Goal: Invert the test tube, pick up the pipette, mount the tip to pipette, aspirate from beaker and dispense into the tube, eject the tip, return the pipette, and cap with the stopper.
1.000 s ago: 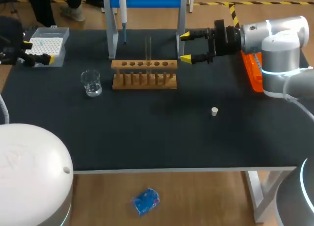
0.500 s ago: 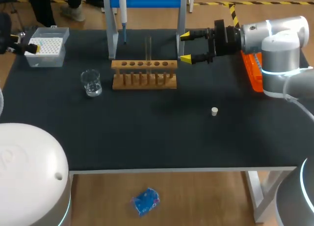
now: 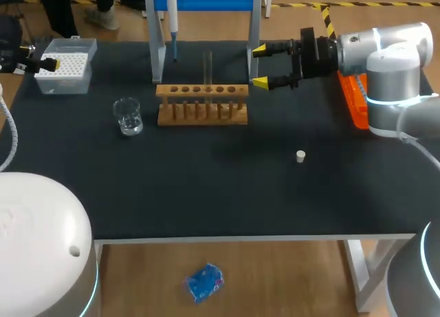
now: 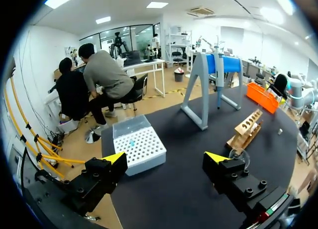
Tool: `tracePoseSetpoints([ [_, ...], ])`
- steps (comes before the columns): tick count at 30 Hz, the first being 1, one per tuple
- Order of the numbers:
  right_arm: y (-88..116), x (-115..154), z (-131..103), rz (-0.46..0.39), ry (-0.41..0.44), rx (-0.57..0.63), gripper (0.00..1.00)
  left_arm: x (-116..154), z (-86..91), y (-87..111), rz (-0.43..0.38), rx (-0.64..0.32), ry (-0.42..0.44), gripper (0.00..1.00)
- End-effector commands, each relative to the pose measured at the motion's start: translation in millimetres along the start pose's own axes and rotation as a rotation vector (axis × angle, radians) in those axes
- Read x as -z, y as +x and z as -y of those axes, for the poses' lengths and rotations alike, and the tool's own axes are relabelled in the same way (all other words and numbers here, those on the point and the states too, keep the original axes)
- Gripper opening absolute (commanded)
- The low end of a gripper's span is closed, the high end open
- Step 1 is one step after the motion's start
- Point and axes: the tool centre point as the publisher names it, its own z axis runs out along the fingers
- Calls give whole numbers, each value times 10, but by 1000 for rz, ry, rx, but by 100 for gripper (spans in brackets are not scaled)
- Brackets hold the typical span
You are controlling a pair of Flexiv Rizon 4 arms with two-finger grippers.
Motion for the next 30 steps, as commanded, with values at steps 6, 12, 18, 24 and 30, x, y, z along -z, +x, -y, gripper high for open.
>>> tracePoseSetpoints([
  [6,-6,2,7,-2,-1,1,100,0,-12,-5,-1,-1,4,100],
  [12,-6,2,7,-2,-1,1,100,-187,-39,-357,56,2,-13,100],
  [18,-6,2,7,-2,-1,1,100,-494,30,-663,116,45,-11,100],
  [24,-6,2,7,-2,-1,1,100,-804,123,-796,145,95,-6,100],
  [30,-6,2,7,-2,-1,1,100,-1128,105,-805,169,139,-66,100],
])
